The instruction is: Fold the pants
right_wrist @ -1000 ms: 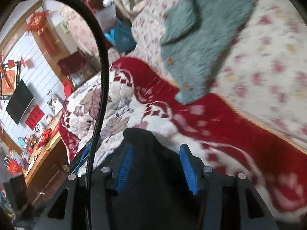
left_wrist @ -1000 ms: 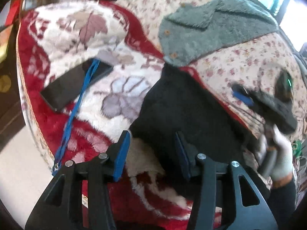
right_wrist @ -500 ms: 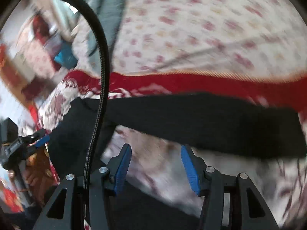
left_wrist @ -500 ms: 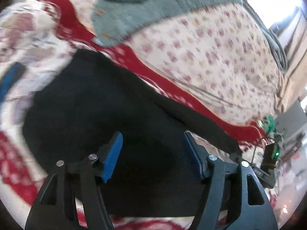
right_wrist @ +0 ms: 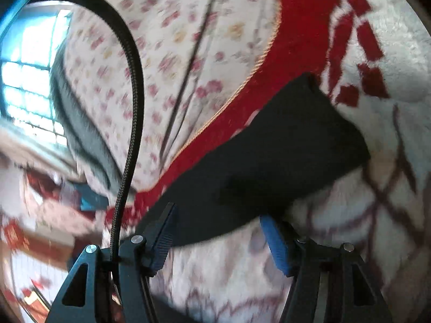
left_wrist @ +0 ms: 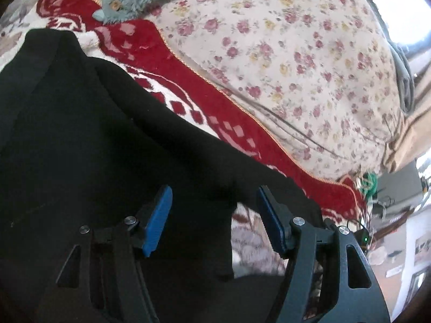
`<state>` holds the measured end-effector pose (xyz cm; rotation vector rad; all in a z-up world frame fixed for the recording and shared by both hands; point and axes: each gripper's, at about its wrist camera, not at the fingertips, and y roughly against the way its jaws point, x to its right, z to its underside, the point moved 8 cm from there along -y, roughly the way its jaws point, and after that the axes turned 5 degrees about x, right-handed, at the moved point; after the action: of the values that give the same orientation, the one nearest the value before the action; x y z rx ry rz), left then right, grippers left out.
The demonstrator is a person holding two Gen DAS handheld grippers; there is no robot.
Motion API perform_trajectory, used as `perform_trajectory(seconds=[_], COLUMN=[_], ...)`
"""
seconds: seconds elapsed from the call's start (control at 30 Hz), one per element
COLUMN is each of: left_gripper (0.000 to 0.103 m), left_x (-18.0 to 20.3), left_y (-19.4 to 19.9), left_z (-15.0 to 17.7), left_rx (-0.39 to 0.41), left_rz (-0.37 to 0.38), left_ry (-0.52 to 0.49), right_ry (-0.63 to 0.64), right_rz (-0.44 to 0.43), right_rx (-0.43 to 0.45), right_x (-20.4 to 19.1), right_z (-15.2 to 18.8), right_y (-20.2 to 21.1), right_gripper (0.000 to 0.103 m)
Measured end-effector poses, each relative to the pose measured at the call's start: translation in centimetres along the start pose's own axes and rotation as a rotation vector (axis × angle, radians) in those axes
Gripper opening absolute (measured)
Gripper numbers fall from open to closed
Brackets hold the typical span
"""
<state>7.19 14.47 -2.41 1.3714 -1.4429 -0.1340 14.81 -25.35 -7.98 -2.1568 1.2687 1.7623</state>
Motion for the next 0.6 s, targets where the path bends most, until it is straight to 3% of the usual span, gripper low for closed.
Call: perform_trajectory(seconds=[0.17, 0.33, 0.6], left_gripper=[0.065, 0.065, 0.065], left_x=[-0.4, 0.8, 1.1], left_y=[-1.0, -2.5, -4.3], left_z=[-0.3, -0.6, -1.0], left_rx=[-0.019, -0.030, -0.048], left_rz=[0.003, 0.007, -0.009], left_ry=[0.043, 0.020, 0.023], right_ry=[-0.038, 0.009, -0.004], right_rz=[-0.006, 0.077, 0.069], right_rx=[-0.012, -0.031, -0.030], right_x=[0.0, 0.0, 0.5], right_z=[-1.0, 0.2, 0.1], right_y=[-0.1, 1.0, 0.3], right_gripper=[0.060, 0.060, 0.060])
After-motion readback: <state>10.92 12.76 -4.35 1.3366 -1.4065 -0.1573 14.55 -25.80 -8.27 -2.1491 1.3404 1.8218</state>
